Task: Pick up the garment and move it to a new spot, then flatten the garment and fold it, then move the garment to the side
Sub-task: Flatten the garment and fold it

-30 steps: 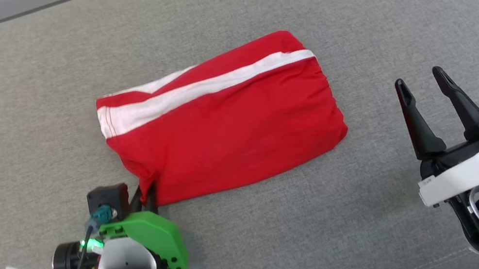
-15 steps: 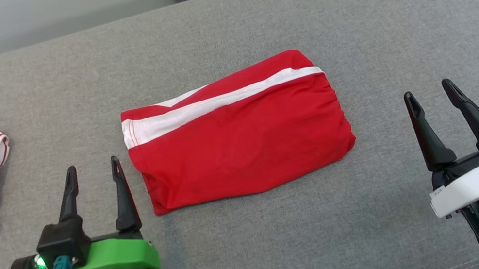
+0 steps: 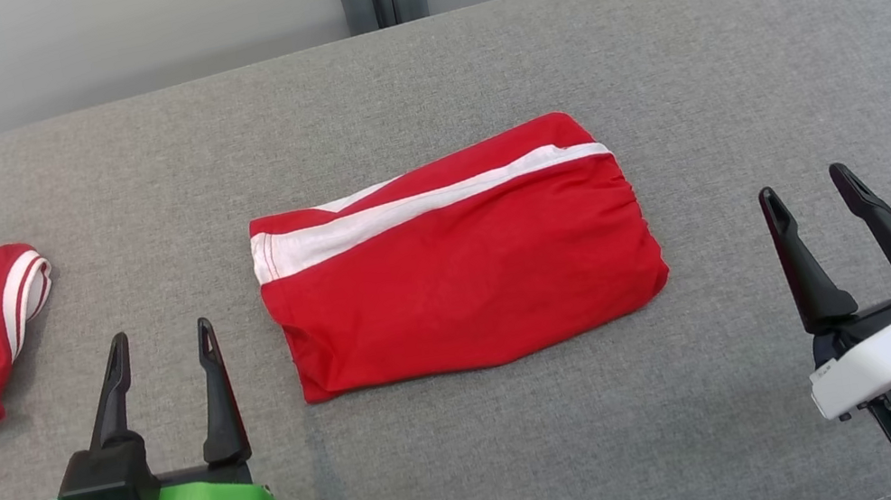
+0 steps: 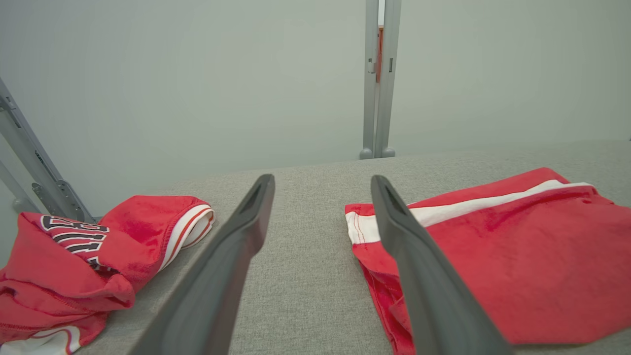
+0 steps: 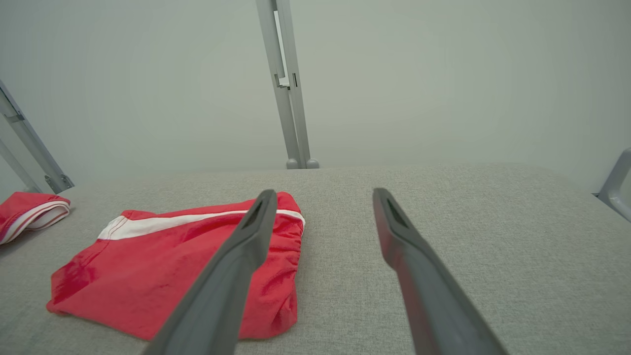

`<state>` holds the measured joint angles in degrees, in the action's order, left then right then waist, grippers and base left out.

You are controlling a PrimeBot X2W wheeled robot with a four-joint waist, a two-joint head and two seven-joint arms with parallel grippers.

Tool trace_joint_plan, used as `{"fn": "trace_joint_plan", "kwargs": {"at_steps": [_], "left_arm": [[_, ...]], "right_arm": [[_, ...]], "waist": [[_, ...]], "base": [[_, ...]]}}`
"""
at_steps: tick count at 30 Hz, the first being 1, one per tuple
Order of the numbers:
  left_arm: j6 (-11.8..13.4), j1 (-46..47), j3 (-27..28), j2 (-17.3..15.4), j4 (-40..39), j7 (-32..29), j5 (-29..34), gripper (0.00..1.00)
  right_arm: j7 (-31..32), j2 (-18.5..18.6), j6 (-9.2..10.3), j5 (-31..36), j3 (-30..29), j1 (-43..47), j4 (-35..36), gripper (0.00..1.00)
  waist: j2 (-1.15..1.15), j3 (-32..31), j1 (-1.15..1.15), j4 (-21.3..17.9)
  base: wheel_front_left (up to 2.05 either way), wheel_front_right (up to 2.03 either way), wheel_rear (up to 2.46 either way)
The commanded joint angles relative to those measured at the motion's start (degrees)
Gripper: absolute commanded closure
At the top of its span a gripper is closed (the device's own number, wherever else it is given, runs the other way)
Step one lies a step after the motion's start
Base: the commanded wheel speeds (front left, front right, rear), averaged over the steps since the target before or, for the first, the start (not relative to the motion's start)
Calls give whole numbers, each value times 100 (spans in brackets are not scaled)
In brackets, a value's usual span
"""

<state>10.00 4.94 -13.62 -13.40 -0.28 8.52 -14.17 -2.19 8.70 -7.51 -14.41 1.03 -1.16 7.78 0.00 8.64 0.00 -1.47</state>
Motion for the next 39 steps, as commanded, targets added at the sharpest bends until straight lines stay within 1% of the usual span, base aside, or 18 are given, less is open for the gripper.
{"fn": "trace_joint_plan", "kwargs": {"at_steps": [1,10,12,16,20,25,30,34,36,37,38,39], "left_arm": [[21,-101,-13,-41,-43,-24,-21,0],[87,-14,-93,-59,-236,-134,60,0],[83,87,-142,-46,-285,-159,85,0],[-8,365,-279,21,-326,-121,153,0],[-78,735,-424,124,-300,-85,213,0],[-103,1061,-558,236,-224,-10,283,0],[-101,1198,-636,290,-145,74,312,0],[-92,1241,-658,306,-81,127,285,0],[-77,1238,-657,305,-58,141,271,0],[-69,1234,-651,298,-52,148,266,0],[-60,1226,-646,288,-44,153,259,0],[-57,1217,-645,279,-37,158,256,0]], "right_arm": [[15,-3,4,18,-12,78,35,0],[75,24,4,-4,-109,87,-2,0],[99,75,4,-10,-117,41,-75,0],[88,168,4,-69,-91,-99,-247,0],[51,265,4,-155,71,-423,-579,0],[-44,299,4,-317,457,-1058,-1438,0],[-133,235,4,-500,806,-1582,-2551,0],[-174,144,4,-739,1024,-1766,-3259,0],[-192,80,-2,-923,1235,-1830,-3459,0],[-215,60,-8,-1001,1325,-1863,-3518,7],[-224,62,-14,-1090,1442,-1893,-3580,50],[-247,67,-16,-1170,1526,-1907,-3617,67]], "waist": [[0,2,0,4],[0,94,0,73],[0,195,0,136],[0,540,0,332],[0,954,0,530],[0,1237,0,680],[0,1316,0,768],[0,1315,0,797],[0,1307,0,788],[0,1301,0,781],[0,1291,0,768],[0,1280,0,757]], "base": [[0,0,0],[0,0,0],[0,0,0],[0,0,0],[0,0,0],[0,0,0],[0,0,0],[0,0,0],[0,0,0],[0,0,0],[0,0,0],[0,0,0]]}}
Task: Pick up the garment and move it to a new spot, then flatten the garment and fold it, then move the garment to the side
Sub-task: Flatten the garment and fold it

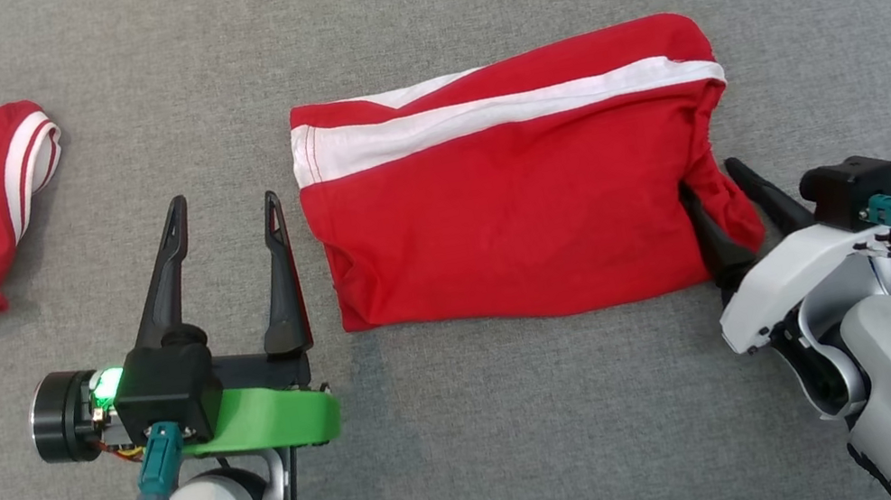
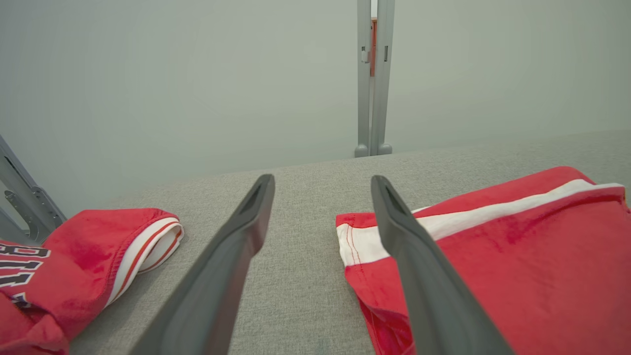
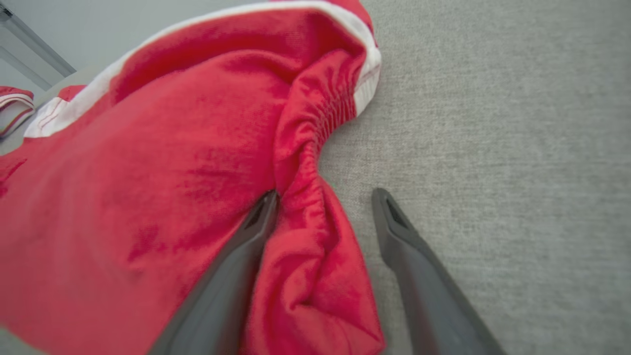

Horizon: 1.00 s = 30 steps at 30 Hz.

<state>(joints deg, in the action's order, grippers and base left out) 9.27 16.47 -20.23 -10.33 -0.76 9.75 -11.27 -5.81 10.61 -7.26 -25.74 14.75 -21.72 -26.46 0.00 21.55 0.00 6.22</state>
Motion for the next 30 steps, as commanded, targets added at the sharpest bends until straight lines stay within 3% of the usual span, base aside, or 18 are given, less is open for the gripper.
{"fn": "trace_joint_plan", "kwargs": {"at_steps": [1,8,17,24,30], "left_arm": [[26,50,15,-35,17,36,-35,0],[43,-12,-22,-79,29,-2,-49,0],[78,-137,-62,-101,8,-20,-90,0],[102,-204,-65,-112,23,-12,-141,0],[89,-212,-100,-92,40,-10,-189,0]], "right_arm": [[72,-107,-42,-115,228,125,-233,100],[-283,105,-25,-663,552,-13,-280,100],[-658,641,-22,-1003,15,447,24,100],[-479,936,-22,-818,-393,707,478,100],[194,890,-23,-304,56,277,1381,100]], "waist": [[0,-28,0,-27],[0,-146,0,-108],[0,-356,0,-182],[0,-508,0,-222],[0,-629,0,-167]], "base": [[0,0,0],[0,0,0],[0,0,0],[0,0,0],[0,0,0]]}}
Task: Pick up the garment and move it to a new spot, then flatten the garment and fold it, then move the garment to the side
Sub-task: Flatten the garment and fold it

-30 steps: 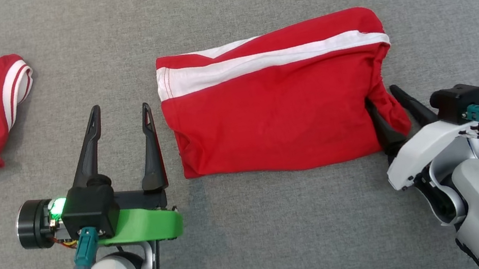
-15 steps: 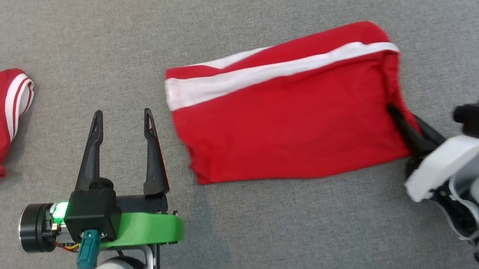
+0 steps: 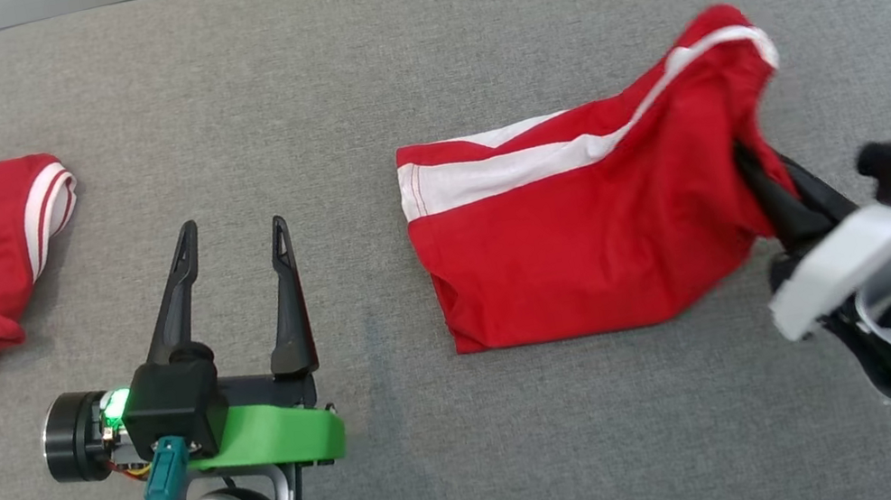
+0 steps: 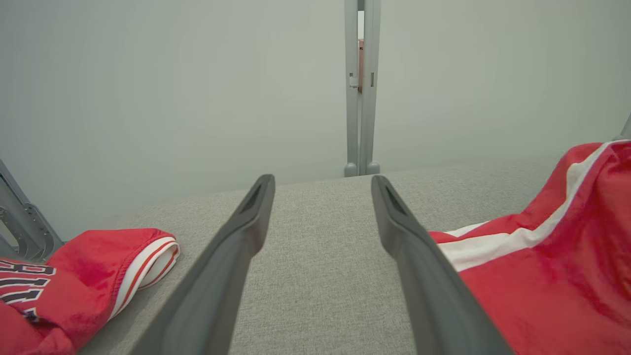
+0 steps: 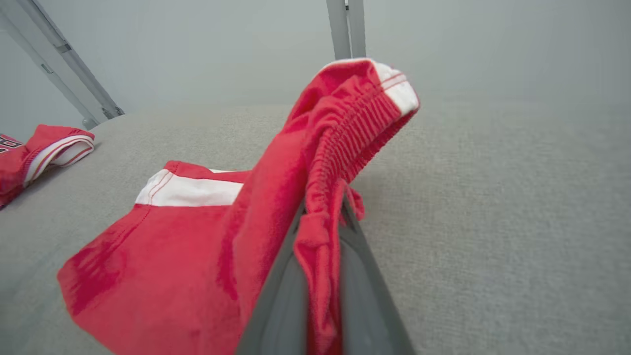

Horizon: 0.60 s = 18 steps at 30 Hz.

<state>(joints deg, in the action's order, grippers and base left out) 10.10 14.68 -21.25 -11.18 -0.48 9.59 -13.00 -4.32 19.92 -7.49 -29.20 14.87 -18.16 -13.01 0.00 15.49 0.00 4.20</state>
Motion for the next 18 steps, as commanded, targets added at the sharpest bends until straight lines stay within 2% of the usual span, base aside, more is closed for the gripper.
{"fn": "trace_joint_plan", "kwargs": {"at_steps": [1,4,8,16,17,18], "left_arm": [[-4,-19,-4,-2,17,12,-24,0],[-22,26,-31,34,38,35,-46,0],[-18,67,-86,95,79,81,-83,0],[-17,46,-147,184,216,172,-161,0],[-16,50,-153,192,234,185,-168,0],[-17,56,-151,194,254,199,-176,0]], "right_arm": [[159,-92,0,69,159,-144,158,100],[596,-218,0,218,612,-409,434,100],[998,-489,0,295,1117,-646,407,100],[1057,-1037,0,357,1699,-759,-184,100],[997,-1072,-1,360,1745,-780,-238,87],[935,-1112,-1,332,1829,-789,-284,23]], "waist": [[0,-31,0,58],[0,-37,0,172],[0,-21,0,345],[0,50,0,552],[0,59,0,561],[0,72,0,565]], "base": [[0,0,0],[0,0,0],[0,0,0],[0,0,0],[0,0,0],[0,0,0]]}}
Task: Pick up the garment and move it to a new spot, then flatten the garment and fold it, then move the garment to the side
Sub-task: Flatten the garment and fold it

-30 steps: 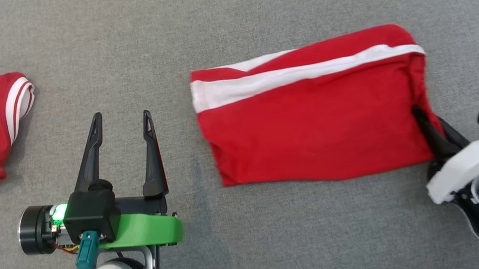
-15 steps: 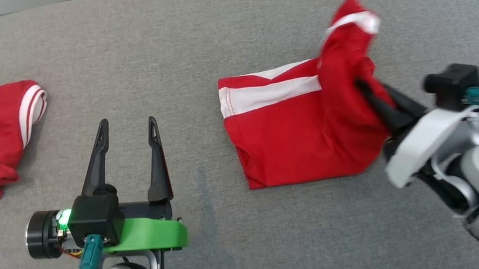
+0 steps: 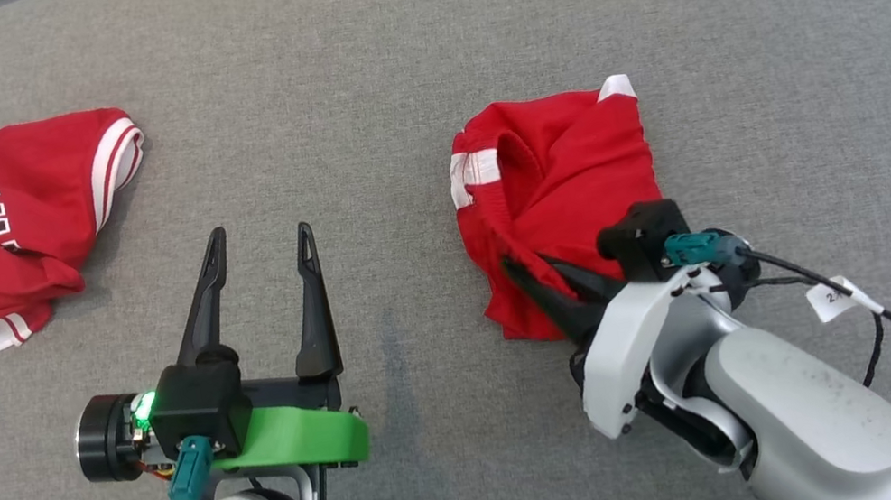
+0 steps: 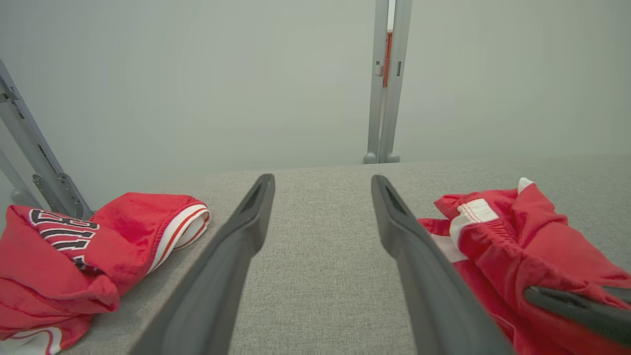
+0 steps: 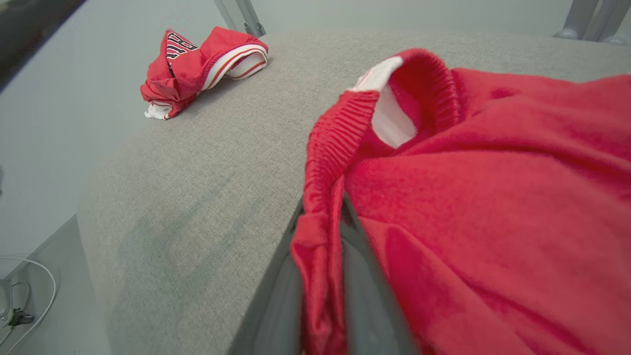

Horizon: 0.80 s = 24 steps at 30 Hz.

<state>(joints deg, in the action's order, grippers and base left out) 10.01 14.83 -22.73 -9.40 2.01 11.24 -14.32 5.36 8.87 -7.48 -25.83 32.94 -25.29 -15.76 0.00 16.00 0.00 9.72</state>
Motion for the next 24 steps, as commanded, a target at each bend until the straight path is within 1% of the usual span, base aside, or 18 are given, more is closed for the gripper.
{"fn": "trace_joint_plan", "kwargs": {"at_steps": [1,4,7,9,11,13,17,21,24], "left_arm": [[-7,47,2,14,24,46,-52,0],[10,71,7,13,83,56,-64,0],[39,82,14,10,117,84,-68,0],[60,82,13,2,127,96,-60,0],[81,65,25,-31,135,92,-52,0],[113,29,40,-65,138,93,-40,0],[170,-80,88,-138,120,89,-36,0],[203,-203,171,-227,144,105,-100,0],[215,-316,234,-308,160,135,-145,0]], "right_arm": [[-100,-27,-2,-7,79,-95,-35,0],[-408,23,-2,95,206,-148,-50,0],[-820,107,-1,230,272,-150,115,0],[-1094,180,-2,300,207,-99,273,0],[-1321,247,-1,364,16,27,457,0],[-1506,322,-1,429,-314,190,646,0],[-1646,383,-1,552,-1245,602,996,0],[-1545,375,-1,725,-2258,1171,1328,0],[-1434,338,-1,815,-2776,1533,1555,0]], "waist": [[0,29,0,10],[0,42,0,-10],[0,27,0,-47],[0,8,0,-80],[0,-20,0,-126],[0,-59,0,-177],[0,-140,0,-297],[0,-260,0,-464],[0,-369,0,-578]], "base": [[0,0,0],[0,0,0],[0,0,0],[0,0,0],[0,0,0],[0,0,0],[0,0,0],[0,0,0],[0,0,0]]}}
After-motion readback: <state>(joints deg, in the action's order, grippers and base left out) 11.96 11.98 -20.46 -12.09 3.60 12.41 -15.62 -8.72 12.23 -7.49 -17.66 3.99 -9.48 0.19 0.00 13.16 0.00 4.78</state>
